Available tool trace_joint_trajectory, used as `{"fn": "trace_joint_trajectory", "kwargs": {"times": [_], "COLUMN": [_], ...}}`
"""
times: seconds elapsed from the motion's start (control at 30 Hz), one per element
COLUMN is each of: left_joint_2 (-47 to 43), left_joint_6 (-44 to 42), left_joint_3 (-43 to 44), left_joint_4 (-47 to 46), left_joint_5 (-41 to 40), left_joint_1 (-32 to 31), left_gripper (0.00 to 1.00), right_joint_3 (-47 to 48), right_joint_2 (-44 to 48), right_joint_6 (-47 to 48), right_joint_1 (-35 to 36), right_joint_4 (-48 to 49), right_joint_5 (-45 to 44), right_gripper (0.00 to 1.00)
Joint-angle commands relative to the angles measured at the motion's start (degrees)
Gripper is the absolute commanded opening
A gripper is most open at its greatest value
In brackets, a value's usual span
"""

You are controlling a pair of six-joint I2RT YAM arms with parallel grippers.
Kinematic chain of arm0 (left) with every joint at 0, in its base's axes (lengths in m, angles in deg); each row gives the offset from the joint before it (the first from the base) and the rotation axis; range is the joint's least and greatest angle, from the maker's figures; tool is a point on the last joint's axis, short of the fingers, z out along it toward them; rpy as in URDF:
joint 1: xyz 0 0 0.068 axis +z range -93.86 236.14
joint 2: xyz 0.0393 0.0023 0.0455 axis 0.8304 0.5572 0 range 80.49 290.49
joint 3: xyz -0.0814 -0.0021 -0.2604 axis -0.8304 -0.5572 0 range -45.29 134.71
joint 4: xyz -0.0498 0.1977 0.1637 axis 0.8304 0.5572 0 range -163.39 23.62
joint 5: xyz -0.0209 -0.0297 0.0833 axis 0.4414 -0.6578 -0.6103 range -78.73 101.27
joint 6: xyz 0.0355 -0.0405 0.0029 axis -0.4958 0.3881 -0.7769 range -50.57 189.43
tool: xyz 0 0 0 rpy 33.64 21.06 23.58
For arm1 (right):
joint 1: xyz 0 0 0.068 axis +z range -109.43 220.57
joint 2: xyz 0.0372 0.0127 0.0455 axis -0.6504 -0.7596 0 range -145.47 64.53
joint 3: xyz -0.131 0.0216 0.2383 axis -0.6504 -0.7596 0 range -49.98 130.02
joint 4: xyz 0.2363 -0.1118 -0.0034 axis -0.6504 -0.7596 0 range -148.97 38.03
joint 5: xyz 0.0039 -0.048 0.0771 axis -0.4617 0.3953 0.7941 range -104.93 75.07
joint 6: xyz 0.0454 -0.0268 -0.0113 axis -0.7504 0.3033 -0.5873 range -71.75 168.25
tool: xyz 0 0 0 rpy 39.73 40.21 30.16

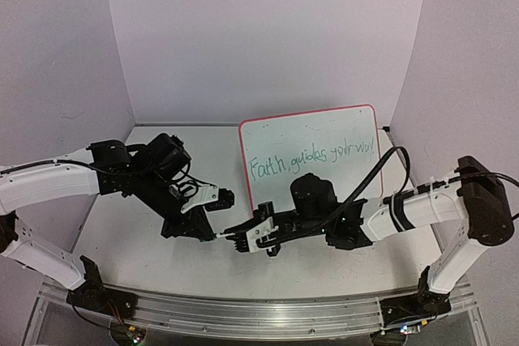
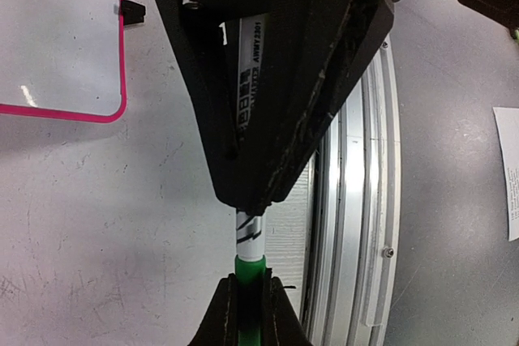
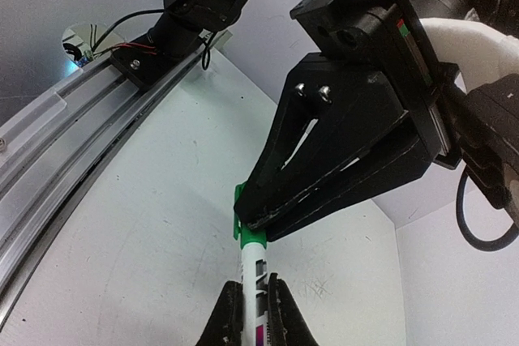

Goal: Write a sentence on the whiteboard
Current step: Insert the whiteboard marker without the cap into the pen cap.

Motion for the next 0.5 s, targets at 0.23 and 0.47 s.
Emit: {"fn": "trace_joint_trajectory", "kwargs": {"times": [0.23,0.47], "left_joint_2": [0.1,0.1], "left_joint_6": [0.6,1.2], "left_joint_3": [3.8,2.9], "left_joint_4": [-11.1,-12.2], "left_joint_5": [0.8,-0.8], "left_joint_1": [-2.4,-3.2], "left_gripper": [0.0,0.0], "right_joint_3": [5.0,5.0], "right_joint_2": [-2.3,-1.9], "right_joint_6": [-13.9,-24.8], "right_joint_1": [2.8,2.7], "right_joint_4": [5.5,8.0], "right_joint_5": [-5.4,-3.8], "right_gripper": [0.0,0.0]}}
